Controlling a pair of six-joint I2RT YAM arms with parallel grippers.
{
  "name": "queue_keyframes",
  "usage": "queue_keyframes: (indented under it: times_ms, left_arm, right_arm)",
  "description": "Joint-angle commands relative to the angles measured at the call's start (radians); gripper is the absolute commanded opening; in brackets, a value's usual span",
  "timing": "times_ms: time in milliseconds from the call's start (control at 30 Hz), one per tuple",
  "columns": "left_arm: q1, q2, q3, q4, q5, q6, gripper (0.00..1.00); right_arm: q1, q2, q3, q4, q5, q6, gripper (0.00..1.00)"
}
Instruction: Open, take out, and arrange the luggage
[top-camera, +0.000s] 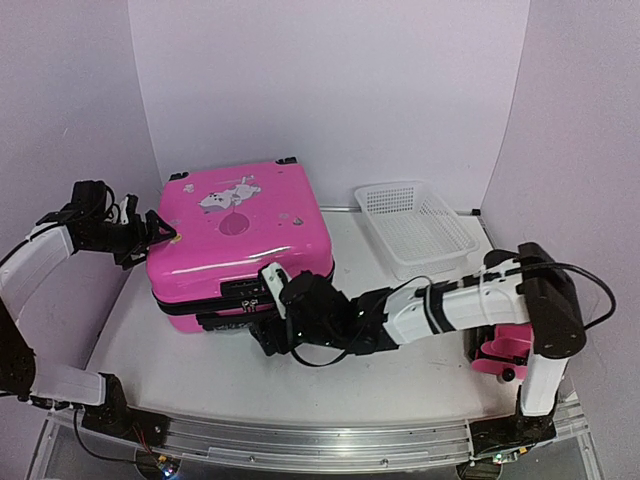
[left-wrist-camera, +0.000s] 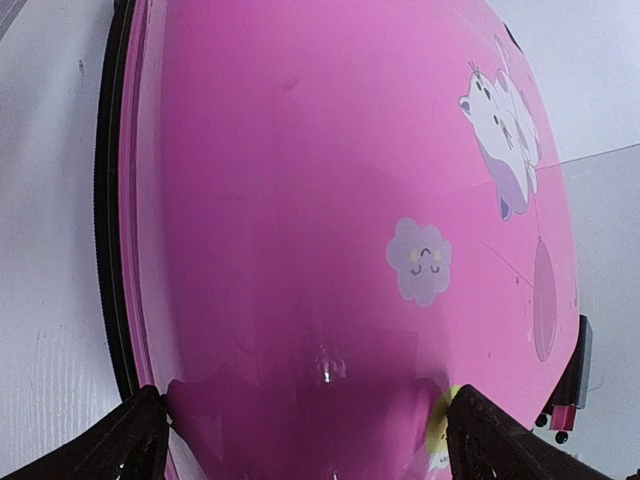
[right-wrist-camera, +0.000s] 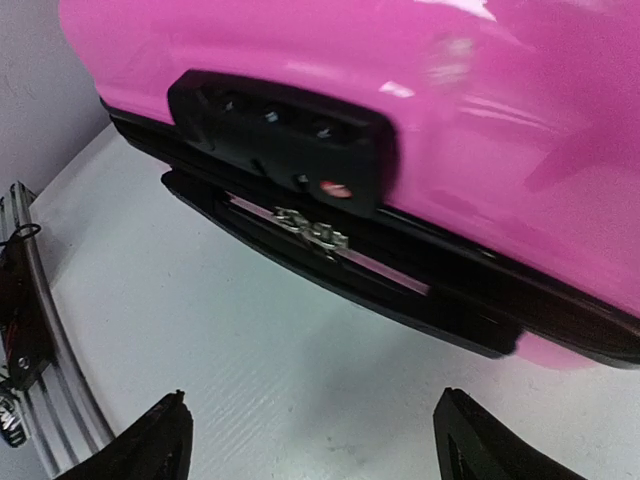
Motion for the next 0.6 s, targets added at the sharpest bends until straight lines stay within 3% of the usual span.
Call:
queue_keyframes:
  times_ms: [0, 133, 300, 567]
  left_arm:
    - [-0.023, -0.05, -0.009, -0.026, 0.08, 0.01, 0.97]
    - [-0.022, -0.089, -0.02, -0.026, 0.083, 0.008, 0.97]
    - [-0.023, -0.13, -0.03, -0.033, 0.059, 0.042, 0.97]
    - [-0.029, -0.141, -0.045, -0.037, 0.032, 0.05, 0.96]
  right_arm:
    - [0.006, 0.09, 0.045, 0.306, 0.201, -0.023, 0.76]
    - [0.017, 0.129, 0.048, 0.341, 0.262, -0.024, 0.56]
    - [0.028, 0.189, 0.067, 0.412, 0.272, -0.075, 0.51]
    - [0.052, 0.255, 0.137, 0.417, 0.428, -0.115, 0.42]
